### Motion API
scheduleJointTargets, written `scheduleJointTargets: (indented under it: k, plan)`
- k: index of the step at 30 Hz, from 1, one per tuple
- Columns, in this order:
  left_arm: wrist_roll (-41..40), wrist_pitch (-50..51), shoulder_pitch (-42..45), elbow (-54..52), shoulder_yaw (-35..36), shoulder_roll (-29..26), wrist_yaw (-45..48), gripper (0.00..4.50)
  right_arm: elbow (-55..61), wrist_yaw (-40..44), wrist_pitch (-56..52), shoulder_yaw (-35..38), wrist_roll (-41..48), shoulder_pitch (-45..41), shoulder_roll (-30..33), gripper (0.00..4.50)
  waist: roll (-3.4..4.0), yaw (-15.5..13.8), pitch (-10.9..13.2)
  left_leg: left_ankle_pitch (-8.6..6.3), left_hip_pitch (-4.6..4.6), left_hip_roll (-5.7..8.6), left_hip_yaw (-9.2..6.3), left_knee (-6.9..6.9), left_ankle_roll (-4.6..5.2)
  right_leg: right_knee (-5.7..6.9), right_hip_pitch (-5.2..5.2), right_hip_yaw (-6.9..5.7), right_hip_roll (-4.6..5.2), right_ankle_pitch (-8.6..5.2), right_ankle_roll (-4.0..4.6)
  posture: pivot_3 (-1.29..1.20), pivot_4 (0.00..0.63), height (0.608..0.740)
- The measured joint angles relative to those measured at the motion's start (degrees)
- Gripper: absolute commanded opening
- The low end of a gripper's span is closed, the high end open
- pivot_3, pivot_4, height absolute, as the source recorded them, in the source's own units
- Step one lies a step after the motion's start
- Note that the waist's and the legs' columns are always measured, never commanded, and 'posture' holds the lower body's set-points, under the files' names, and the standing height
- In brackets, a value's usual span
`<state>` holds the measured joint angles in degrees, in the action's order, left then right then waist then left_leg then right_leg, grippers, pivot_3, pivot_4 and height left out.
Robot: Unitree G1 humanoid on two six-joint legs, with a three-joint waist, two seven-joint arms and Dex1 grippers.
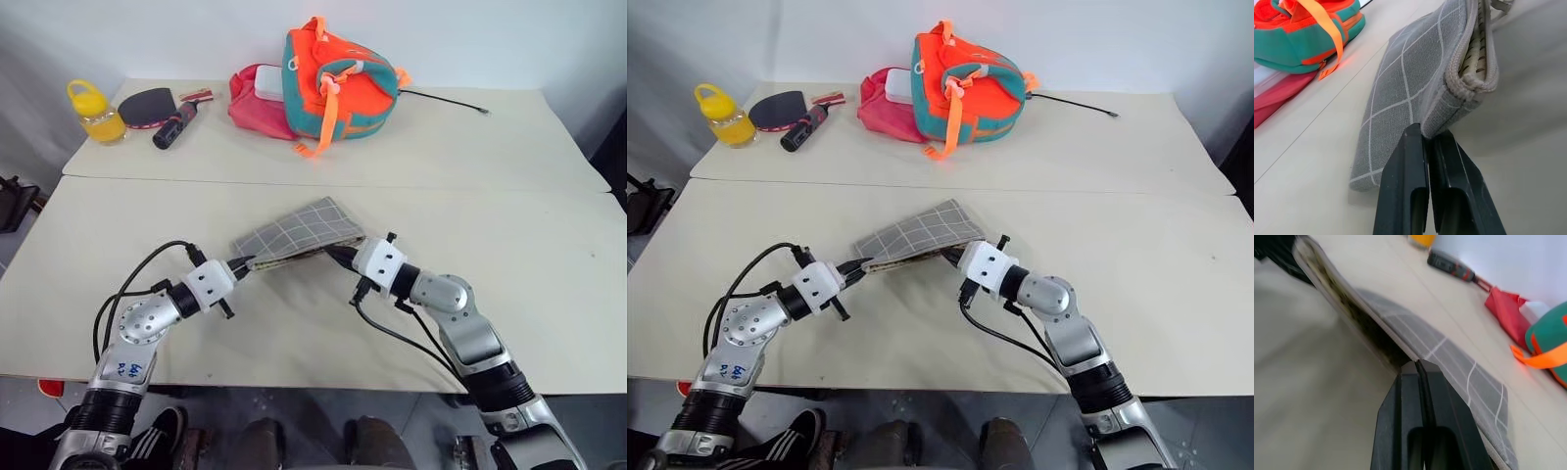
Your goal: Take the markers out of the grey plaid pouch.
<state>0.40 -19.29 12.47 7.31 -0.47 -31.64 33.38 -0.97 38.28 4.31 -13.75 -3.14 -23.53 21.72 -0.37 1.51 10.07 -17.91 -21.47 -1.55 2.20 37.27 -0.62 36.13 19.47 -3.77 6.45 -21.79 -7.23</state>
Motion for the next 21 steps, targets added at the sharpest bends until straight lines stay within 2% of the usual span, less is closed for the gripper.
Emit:
scheduleJointTargets:
  k: [15,21]
  plan:
    - [0.36,1.09,0.17,-3.22,-1.49,0.17,0.58,0.0,-5.86,-4.17,2.22,-2.02,-6.63,-2.7,-2.56,0.03,0.0,0.06,0.0,0.0,0.01,0.01,0.0,0.05,0.0,0.15,0.02,0.01,0.0,0.0,0.0,0.0,0.15,0.74]
    - [0.27,3.36,0.76,-5.65,-2.53,0.87,1.26,0.0,-8.51,-6.81,8.47,-4.51,-14.98,-6.26,1.15,0.03,0.0,0.06,0.0,0.0,0.01,0.0,0.01,0.1,0.01,0.2,0.03,0.03,0.0,0.0,0.0,0.0,0.15,0.74]
